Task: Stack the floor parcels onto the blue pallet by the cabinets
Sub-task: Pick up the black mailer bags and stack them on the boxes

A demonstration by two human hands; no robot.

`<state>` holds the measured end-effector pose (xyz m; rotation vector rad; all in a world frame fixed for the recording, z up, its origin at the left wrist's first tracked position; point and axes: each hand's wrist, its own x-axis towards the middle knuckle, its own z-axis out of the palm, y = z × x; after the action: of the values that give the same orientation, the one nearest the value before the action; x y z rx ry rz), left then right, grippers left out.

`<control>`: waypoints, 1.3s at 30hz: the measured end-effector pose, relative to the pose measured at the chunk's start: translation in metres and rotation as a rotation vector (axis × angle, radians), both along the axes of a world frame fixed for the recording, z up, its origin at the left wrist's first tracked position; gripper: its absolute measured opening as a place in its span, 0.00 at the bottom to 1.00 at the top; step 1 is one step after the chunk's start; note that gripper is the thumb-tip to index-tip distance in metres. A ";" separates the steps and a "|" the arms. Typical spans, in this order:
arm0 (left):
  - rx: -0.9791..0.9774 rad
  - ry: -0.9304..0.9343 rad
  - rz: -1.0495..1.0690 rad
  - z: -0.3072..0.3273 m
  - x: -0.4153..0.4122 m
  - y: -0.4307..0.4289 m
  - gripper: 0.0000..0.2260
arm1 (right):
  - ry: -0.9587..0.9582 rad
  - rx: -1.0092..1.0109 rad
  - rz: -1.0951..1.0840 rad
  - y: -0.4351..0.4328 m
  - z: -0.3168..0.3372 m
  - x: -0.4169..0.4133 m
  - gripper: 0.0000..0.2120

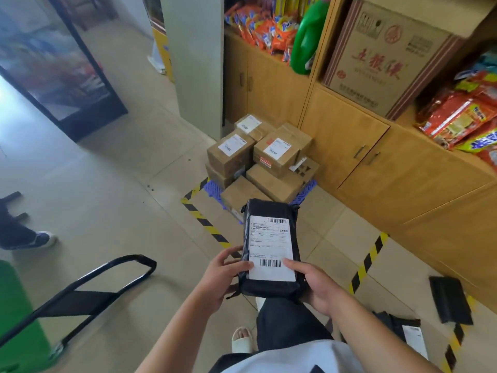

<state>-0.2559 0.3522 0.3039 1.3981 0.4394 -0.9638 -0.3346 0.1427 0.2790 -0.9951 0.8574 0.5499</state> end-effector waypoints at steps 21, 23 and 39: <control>0.089 0.150 -0.055 -0.020 0.362 -0.009 0.14 | 0.214 0.017 0.051 -0.008 -0.036 0.356 0.19; 0.074 0.167 -0.092 -0.025 0.391 -0.016 0.14 | 0.229 0.013 0.026 -0.012 -0.038 0.374 0.19; 0.138 0.245 -0.566 -0.092 0.613 -0.081 0.16 | 0.322 0.141 -0.702 0.008 -0.059 0.510 0.17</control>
<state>0.3576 0.2713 0.2123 1.5710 0.2956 -1.6008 0.1755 0.1507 0.2199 -0.4268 1.3545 0.1593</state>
